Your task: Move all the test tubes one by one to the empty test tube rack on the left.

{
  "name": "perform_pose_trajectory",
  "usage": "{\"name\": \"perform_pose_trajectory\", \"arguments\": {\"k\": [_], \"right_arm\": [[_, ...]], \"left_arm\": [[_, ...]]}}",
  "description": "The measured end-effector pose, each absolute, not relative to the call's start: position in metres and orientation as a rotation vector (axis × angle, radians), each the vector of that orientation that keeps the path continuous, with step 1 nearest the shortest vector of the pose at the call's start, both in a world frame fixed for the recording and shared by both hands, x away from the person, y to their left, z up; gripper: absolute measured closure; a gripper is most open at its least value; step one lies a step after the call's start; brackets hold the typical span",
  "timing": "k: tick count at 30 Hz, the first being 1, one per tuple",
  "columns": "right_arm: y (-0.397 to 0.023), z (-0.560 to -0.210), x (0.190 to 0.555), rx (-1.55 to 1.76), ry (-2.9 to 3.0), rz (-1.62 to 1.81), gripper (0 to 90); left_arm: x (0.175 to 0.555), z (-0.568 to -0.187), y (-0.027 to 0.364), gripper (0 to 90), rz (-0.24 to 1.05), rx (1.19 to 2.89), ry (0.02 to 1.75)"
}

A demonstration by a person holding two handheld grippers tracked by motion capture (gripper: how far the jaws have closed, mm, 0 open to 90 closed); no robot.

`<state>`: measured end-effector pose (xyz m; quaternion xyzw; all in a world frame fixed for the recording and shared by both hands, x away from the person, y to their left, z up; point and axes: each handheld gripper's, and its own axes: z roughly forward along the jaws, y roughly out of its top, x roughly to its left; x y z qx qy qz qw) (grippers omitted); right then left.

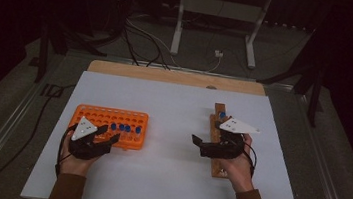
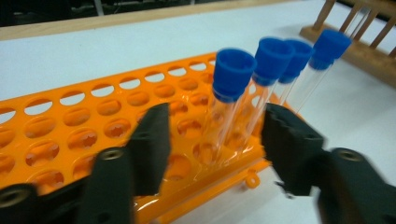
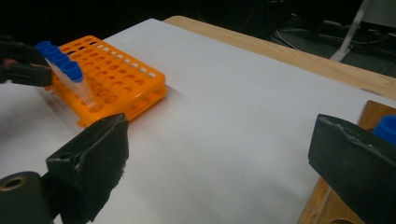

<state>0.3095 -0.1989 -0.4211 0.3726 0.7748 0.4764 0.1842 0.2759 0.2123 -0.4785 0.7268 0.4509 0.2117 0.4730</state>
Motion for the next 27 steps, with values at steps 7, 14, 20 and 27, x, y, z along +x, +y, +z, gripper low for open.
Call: {"name": "perform_pose_trajectory", "arguments": {"k": [7,14,20,27], "right_arm": [[-0.204,-0.423,0.319,1.081,2.169,1.305,5.1],[-0.213,-0.426,0.328,1.106,2.136,1.266,5.1],[-0.219,-0.427,0.334,1.113,2.112,1.25,5.0],[-0.229,-0.429,0.344,1.155,2.092,1.248,4.8]], "left_arm": [[0.274,-0.473,0.219,16.9,0.477,1.663,1.1],[0.272,-0.468,0.217,0.5,0.491,1.643,1.074],[0.271,-0.467,0.217,0.5,0.5,1.63,1.069],[0.271,-0.467,0.218,0.5,0.498,1.621,1.078]]}}
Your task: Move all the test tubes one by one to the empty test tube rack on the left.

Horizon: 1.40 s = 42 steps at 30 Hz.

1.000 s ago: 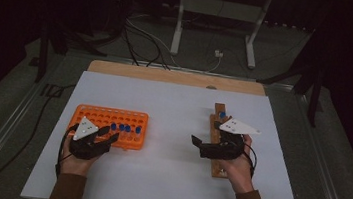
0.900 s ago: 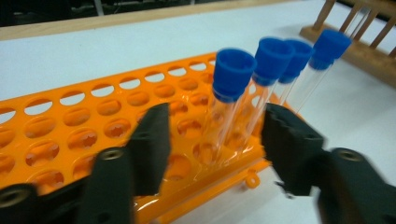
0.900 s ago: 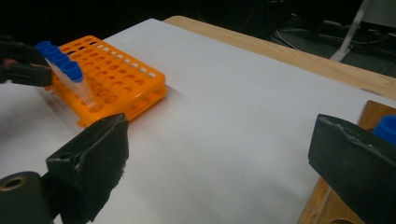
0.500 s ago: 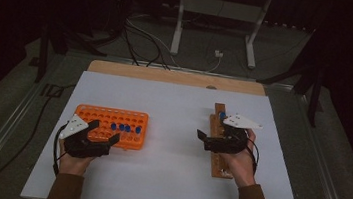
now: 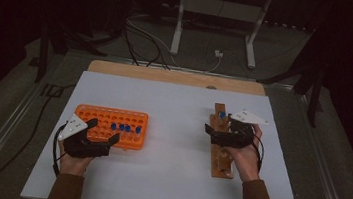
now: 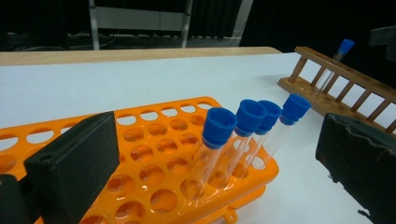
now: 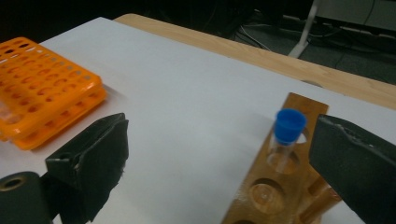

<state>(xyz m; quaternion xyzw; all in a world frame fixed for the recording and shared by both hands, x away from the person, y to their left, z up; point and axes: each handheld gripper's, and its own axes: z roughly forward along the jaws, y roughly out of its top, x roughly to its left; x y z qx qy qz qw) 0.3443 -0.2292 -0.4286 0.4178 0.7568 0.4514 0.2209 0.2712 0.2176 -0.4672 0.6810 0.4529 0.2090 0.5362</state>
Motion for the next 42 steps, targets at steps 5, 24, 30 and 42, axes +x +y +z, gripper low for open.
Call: {"name": "perform_pose_trajectory", "arguments": {"k": [5,24,30,42], "right_arm": [[-0.236,-0.431,0.351,1.176,2.088,1.233,4.8],[-0.243,-0.448,0.375,1.195,2.106,1.15,4.9],[-0.243,-0.454,0.381,1.221,2.106,1.106,10.9],[-0.241,-0.458,0.382,1.163,2.091,1.072,58.0]], "left_arm": [[0.271,-0.466,0.216,0.5,0.494,1.618,1.074],[0.271,-0.466,0.213,0.6,0.483,1.626,1.072],[0.272,-0.466,0.212,0.6,0.479,1.631,1.072],[0.272,-0.466,0.212,0.6,0.47,1.632,1.069]]}}
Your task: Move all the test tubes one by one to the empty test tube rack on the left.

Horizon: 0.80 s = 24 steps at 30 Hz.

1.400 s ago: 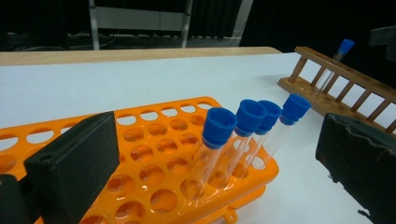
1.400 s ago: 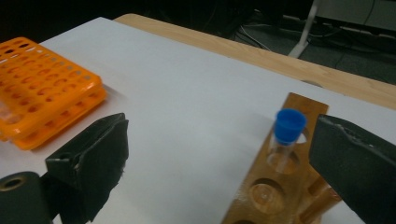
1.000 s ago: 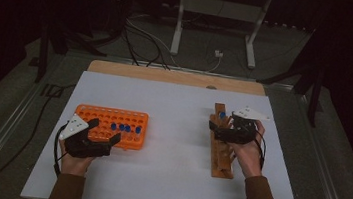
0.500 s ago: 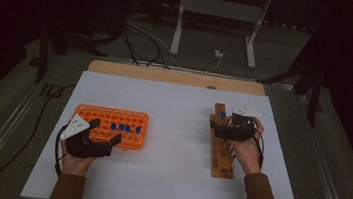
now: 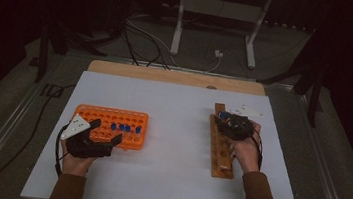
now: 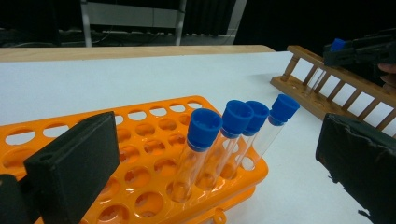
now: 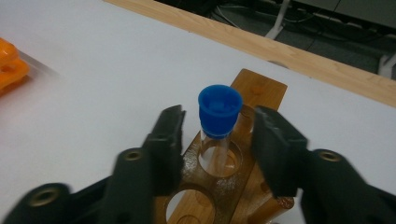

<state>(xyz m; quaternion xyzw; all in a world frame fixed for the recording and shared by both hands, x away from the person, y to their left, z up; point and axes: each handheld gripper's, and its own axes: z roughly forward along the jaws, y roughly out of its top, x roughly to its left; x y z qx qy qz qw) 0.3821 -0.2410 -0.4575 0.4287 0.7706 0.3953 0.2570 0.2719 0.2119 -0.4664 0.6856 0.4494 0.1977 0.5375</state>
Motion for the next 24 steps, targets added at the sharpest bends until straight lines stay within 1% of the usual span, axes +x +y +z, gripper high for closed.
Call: {"name": "perform_pose_trajectory", "arguments": {"k": [1,3,6,8,24], "right_arm": [[-0.2408,-0.4576,0.3819,1.159,2.087,1.075,61.9],[-0.2404,-0.4576,0.3817,1.159,2.081,1.078,66.6],[-0.2399,-0.4575,0.3812,1.156,2.075,1.073,73.0],[-0.2399,-0.4575,0.381,1.151,2.076,1.073,75.5],[-0.2407,-0.4583,0.3789,1.171,2.073,1.097,76.9]], "left_arm": [[0.2719,-0.4664,0.212,0.6,0.47,1.631,1.069],[0.2718,-0.4663,0.2122,0.6,0.469,1.63,1.069],[0.2717,-0.4662,0.2123,0.6,0.469,1.63,1.068],[0.2719,-0.4663,0.2121,0.6,0.469,1.631,1.068],[0.272,-0.4665,0.2116,0.6,0.465,1.634,1.069]]}}
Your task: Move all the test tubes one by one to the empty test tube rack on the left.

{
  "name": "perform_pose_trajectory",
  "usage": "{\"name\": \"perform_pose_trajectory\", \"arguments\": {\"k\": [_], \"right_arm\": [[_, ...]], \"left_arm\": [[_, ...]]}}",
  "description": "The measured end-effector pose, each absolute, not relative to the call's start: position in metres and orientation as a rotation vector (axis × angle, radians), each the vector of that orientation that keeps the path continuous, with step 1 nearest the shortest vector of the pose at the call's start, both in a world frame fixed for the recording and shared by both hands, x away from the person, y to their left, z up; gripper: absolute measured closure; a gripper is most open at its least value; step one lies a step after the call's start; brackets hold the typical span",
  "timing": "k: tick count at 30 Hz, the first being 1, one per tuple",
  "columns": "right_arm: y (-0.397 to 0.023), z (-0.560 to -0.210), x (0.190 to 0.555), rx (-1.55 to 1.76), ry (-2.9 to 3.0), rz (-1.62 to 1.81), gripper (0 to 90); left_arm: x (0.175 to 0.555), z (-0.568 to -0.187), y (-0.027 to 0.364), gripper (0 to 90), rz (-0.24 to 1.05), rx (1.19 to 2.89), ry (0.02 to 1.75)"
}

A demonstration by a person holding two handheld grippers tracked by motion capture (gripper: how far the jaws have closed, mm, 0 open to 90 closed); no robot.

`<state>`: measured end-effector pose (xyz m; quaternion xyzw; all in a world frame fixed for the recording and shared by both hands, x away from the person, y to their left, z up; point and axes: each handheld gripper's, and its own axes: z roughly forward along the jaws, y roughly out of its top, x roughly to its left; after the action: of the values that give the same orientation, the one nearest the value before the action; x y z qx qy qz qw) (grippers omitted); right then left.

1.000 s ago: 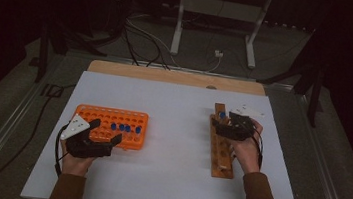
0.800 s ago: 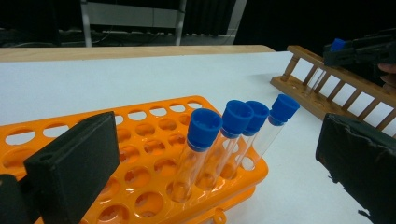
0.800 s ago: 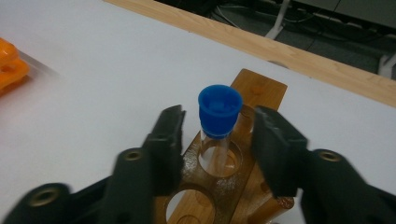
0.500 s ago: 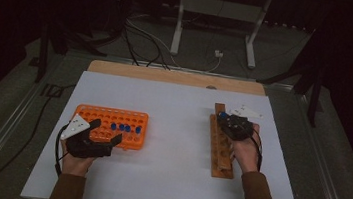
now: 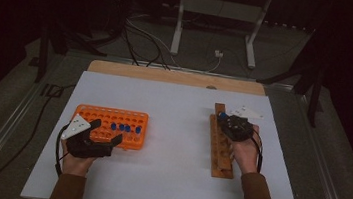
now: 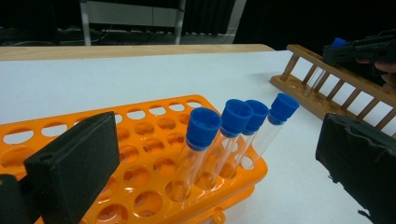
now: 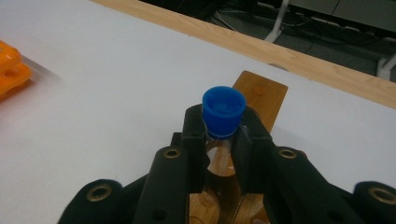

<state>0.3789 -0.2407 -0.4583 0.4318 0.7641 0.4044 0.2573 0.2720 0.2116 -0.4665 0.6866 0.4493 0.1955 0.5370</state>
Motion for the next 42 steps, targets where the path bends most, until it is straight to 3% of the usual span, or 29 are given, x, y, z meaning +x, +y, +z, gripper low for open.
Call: {"name": "perform_pose_trajectory", "arguments": {"k": [42], "right_arm": [[-0.25,-0.425,0.371,1.195,2.027,1.165,77.1]], "left_arm": [[0.272,-0.467,0.211,0.6,0.459,1.636,1.069]]}}
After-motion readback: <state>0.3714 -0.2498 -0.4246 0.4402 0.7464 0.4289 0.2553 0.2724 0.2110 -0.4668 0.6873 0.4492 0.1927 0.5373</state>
